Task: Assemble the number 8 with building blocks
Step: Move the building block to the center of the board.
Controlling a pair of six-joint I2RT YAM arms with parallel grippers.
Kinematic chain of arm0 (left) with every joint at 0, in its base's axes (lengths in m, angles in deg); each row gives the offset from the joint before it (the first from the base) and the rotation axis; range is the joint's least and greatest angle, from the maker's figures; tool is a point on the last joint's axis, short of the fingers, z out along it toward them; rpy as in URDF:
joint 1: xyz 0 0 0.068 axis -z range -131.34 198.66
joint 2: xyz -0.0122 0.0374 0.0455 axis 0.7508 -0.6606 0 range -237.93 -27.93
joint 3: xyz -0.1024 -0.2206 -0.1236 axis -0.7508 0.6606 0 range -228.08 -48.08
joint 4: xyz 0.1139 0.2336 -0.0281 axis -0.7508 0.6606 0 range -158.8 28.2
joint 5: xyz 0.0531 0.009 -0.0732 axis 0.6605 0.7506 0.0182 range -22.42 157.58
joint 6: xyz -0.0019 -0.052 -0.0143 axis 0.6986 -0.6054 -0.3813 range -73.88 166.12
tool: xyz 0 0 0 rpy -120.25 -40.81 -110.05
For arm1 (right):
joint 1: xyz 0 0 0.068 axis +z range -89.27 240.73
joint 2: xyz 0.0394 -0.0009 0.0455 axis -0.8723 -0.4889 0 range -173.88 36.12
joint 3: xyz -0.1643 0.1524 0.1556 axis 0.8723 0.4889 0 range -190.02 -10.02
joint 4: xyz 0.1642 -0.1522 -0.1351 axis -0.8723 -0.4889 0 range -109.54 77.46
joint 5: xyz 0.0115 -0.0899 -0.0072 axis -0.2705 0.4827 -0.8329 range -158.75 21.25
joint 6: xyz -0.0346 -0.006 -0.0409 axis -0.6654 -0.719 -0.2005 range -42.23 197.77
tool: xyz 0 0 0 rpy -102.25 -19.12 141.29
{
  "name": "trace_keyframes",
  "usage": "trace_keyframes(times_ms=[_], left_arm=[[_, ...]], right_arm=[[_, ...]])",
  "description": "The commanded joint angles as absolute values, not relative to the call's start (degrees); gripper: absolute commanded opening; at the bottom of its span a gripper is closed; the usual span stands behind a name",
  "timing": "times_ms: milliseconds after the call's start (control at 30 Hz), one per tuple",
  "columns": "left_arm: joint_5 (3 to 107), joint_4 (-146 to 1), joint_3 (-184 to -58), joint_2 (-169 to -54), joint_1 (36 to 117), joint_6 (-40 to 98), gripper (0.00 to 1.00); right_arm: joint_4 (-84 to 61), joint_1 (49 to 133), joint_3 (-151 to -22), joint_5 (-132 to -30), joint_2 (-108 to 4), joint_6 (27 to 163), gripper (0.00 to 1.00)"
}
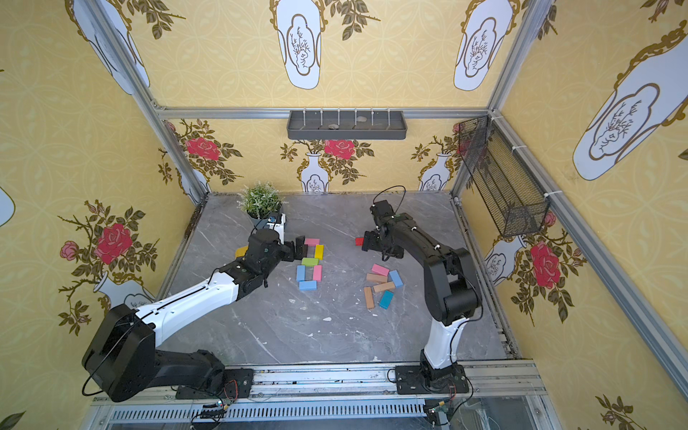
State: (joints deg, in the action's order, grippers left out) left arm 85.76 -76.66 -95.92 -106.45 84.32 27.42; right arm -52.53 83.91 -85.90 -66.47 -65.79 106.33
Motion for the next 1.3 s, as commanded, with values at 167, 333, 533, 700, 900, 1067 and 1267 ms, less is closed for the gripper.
trace_keyframes(times_ms=[167, 333, 533, 700, 900, 1067, 1267], left_arm=[[85.5, -77.5, -95.9, -107.0, 84.3, 27.0, 1.0], [85.5, -77.5, -95.9, -107.0, 84.3, 27.0, 1.0], [85.9, -77.3, -95.9, -107.0, 84.3, 27.1, 1.0], [85.8, -77.3, -95.9, -107.1, 84.3, 27.2, 1.0], [85.9, -77.2, -95.9, -107.1, 84.3, 27.3, 1.0], [85.9, -77.2, -96.0, -107.2, 84.3, 27.3, 1.0], [85.9, -77.2, -96.1, -107.3, 84.3, 27.3, 1.0]], right_arm=[[-50.2, 83.5, -77.6, -68.2, -57.6, 121.6, 0.99], [-51.7, 84.4, -77.3, -67.5, -59.1, 126.2, 0.96], [-53.5, 86.7, -80.2, -65.6, -63.2, 127.4, 0.93], [-54.0, 87.8, -81.2, -64.6, -65.1, 127.6, 0.92], [-53.6, 87.9, -80.9, -64.3, -66.7, 127.0, 0.91], [-52.8, 87.9, -81.0, -64.7, -67.8, 125.9, 0.9], [-52.1, 87.9, -80.9, -64.8, -69.0, 125.3, 0.88]])
